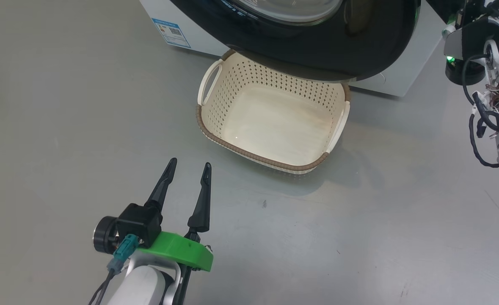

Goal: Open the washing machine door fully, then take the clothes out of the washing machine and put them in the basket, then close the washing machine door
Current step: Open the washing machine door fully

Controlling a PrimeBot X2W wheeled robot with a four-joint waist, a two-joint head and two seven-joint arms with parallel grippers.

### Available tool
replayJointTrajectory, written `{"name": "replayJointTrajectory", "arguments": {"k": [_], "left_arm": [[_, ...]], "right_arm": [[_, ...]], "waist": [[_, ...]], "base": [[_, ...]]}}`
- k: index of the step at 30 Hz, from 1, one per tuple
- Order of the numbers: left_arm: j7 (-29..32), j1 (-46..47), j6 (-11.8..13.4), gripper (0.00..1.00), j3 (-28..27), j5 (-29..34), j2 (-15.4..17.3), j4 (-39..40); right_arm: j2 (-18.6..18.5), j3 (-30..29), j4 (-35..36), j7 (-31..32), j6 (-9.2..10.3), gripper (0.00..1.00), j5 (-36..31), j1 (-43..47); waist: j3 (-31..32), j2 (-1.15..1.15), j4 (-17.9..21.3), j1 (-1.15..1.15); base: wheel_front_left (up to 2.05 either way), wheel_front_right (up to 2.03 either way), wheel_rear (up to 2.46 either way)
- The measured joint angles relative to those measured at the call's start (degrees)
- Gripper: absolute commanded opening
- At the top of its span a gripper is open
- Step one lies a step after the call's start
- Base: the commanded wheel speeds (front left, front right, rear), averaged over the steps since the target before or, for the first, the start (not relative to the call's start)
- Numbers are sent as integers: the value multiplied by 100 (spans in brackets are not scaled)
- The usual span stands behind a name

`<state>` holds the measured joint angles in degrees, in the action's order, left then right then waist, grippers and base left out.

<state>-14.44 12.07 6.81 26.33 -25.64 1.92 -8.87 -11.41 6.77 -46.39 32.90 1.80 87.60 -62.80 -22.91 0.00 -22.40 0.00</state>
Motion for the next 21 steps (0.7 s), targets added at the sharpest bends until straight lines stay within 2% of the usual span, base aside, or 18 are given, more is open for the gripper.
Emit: {"name": "replayJointTrajectory", "arguments": {"k": [11,14,21], "left_arm": [[0,-9,0,100,-109,52,0,-20],[0,-16,0,100,-172,53,1,-20],[0,-113,0,100,-337,103,1,-19]], "right_arm": [[-155,-119,151,-732,-650,0,-277,13],[-197,-7,222,-878,-731,0,-483,57],[-489,559,637,-1521,-877,0,-1473,463]], "waist": [[145,0,75,0],[191,0,105,0],[341,0,277,0]], "base": [[0,0,0],[0,0,0],[0,0,0]]}}
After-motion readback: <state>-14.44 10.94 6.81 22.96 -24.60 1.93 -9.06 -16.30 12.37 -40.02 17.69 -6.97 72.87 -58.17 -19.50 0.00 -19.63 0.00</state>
